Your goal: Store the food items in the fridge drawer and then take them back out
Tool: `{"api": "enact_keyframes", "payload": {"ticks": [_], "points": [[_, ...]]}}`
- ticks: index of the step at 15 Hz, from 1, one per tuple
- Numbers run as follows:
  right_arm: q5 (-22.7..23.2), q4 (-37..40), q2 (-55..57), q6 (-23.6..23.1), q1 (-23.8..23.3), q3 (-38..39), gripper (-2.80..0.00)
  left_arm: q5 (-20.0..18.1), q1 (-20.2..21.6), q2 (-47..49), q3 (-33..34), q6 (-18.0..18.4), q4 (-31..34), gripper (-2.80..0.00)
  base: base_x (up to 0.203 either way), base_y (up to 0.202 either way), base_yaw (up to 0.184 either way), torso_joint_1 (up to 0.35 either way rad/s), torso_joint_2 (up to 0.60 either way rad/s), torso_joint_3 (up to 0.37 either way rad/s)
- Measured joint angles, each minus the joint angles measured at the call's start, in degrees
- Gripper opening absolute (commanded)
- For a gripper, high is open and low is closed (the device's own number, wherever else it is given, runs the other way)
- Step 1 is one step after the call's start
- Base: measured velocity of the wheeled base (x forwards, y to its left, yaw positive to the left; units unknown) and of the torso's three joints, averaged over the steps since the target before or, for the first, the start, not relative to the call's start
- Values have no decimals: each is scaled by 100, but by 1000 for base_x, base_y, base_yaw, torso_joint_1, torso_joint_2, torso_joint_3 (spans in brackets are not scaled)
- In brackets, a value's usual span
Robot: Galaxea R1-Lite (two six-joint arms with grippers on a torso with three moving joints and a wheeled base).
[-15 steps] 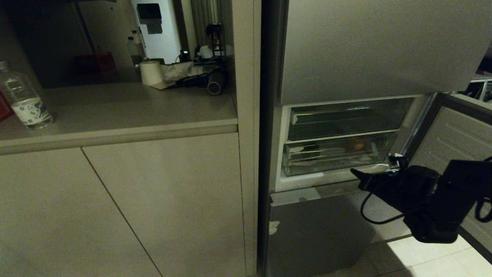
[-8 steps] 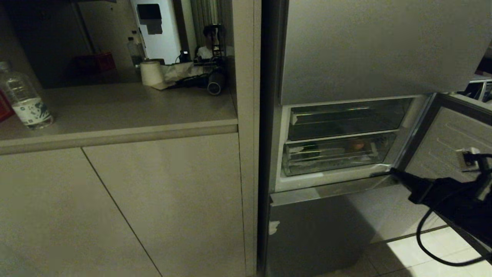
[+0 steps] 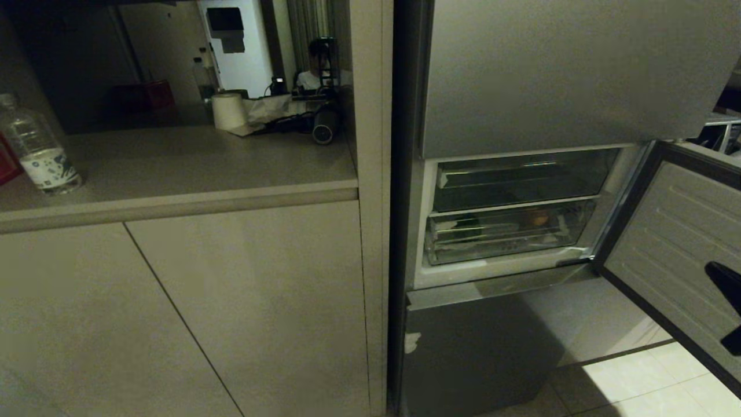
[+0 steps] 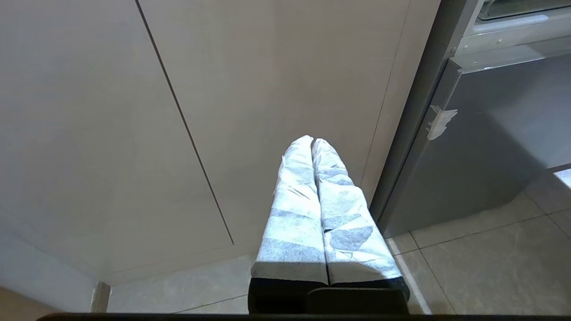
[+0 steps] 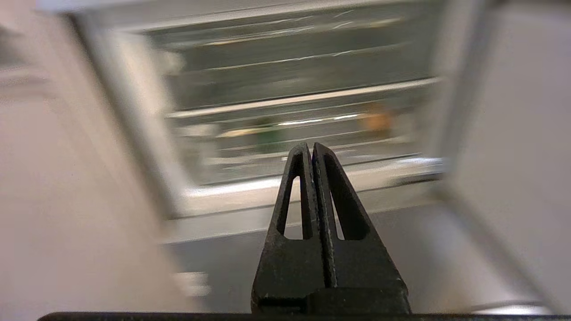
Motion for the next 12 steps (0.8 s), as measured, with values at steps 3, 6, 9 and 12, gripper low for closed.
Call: {"api": "enact_keyframes", "payload": {"ticks": [3,6,9,12], "points": [[-98,552,-725,-691,-159,9,-280,0,2,0,0,0,0,-280,0,0,0,0,0,0],[-111,786,-1134,-990,-189,9,-280,0,2,0,0,-2,0,-280,0,0,0,0,0,0],[-103,898,-1551,-1263,-154,9,-280,0,2,0,0,-2,0,-280,0,0,0,0,0,0],[-115,892,-2142,-1367,-115,9,-280,0,2,0,0,0,0,-280,0,0,0,0,0,0]]}}
